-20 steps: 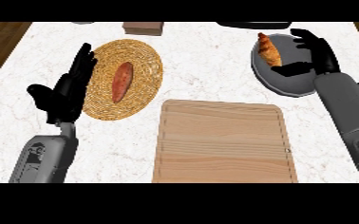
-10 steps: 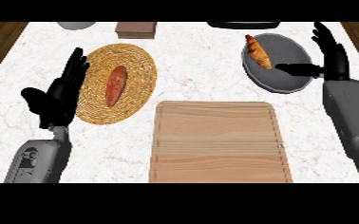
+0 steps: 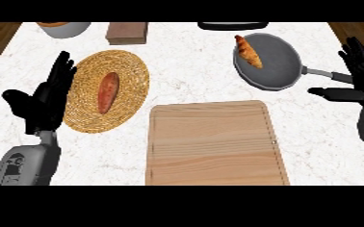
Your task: Pick the croissant from the cutting board and place it in the pan
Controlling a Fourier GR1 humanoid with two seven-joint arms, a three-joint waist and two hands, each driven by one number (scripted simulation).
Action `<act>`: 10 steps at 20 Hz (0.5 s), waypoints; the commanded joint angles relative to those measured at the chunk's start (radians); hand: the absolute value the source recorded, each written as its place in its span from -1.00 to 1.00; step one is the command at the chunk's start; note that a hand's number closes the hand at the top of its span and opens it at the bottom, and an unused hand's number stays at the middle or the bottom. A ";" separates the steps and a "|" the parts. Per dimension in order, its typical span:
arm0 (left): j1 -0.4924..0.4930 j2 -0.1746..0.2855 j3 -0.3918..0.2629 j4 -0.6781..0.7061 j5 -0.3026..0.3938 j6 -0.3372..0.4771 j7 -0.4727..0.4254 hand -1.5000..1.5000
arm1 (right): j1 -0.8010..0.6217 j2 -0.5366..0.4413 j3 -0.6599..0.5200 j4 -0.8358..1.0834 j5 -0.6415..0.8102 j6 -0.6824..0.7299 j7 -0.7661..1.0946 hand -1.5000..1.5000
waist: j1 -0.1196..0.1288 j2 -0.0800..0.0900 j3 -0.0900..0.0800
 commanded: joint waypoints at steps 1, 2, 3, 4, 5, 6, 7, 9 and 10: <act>0.046 -0.021 -0.010 -0.033 -0.005 0.011 -0.002 0.00 | 0.132 -0.039 -0.010 -0.175 -0.067 0.131 0.029 -1.00 | -0.017 -0.009 -0.002; 0.054 -0.036 -0.036 -0.036 -0.037 0.031 -0.004 0.00 | 0.167 -0.041 -0.019 -0.217 -0.089 0.154 0.037 -1.00 | -0.021 -0.009 -0.002; 0.015 0.026 0.039 0.017 0.023 -0.026 -0.013 0.00 | 0.208 -0.016 -0.005 -0.293 -0.096 0.157 0.061 -1.00 | -0.018 -0.005 -0.002; 0.046 -0.014 -0.010 -0.055 -0.011 0.017 0.026 0.00 | 0.243 -0.035 -0.022 -0.341 -0.120 0.183 0.073 -1.00 | -0.021 -0.010 -0.002; 0.048 0.008 0.040 0.011 0.018 -0.010 -0.051 0.00 | 0.279 0.004 -0.019 -0.395 -0.137 0.185 0.092 -1.00 | -0.031 -0.009 -0.004; 0.067 0.002 -0.005 -0.061 -0.010 -0.007 -0.010 0.00 | 0.333 0.016 -0.017 -0.479 -0.147 0.177 0.130 -1.00 | -0.016 -0.007 -0.002; 0.048 -0.012 -0.004 -0.033 -0.021 0.012 -0.023 0.00 | 0.334 0.033 0.004 -0.555 -0.158 0.197 0.200 -1.00 | -0.016 -0.005 -0.003; 0.049 -0.009 0.004 -0.027 0.003 -0.014 -0.025 0.00 | 0.447 0.026 -0.028 -0.686 -0.211 0.231 0.260 -1.00 | -0.008 -0.001 -0.002; 0.049 -0.030 -0.021 -0.055 -0.026 0.023 0.007 0.00 | 0.483 0.078 0.001 -0.768 -0.198 0.202 0.283 -1.00 | -0.013 -0.004 -0.002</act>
